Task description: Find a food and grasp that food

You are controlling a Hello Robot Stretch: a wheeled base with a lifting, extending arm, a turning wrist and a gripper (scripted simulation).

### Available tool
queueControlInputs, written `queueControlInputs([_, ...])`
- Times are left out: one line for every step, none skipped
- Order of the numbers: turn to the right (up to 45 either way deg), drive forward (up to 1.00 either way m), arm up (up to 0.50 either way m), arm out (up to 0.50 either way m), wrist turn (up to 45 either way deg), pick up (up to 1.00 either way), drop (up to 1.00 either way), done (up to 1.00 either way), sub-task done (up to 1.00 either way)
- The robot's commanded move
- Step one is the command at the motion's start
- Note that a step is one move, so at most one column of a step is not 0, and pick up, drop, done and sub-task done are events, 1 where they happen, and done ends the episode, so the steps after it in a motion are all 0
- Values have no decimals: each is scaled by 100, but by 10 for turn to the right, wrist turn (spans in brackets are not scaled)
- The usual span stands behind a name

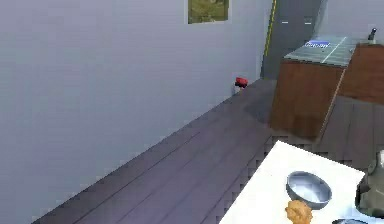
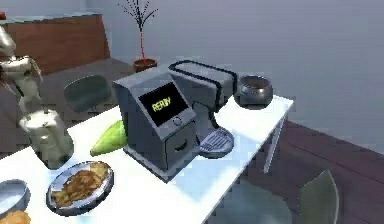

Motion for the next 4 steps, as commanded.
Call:
queueControlInputs([-300,0,0,0,0,0,0,0,0])
queueControlInputs([0,0,50,0,0,0,0,0,0])
queueControlInputs([0,0,34,0,0,0,0,0,0])
queueControlInputs([0,0,0,24,0,0,0,0,0])
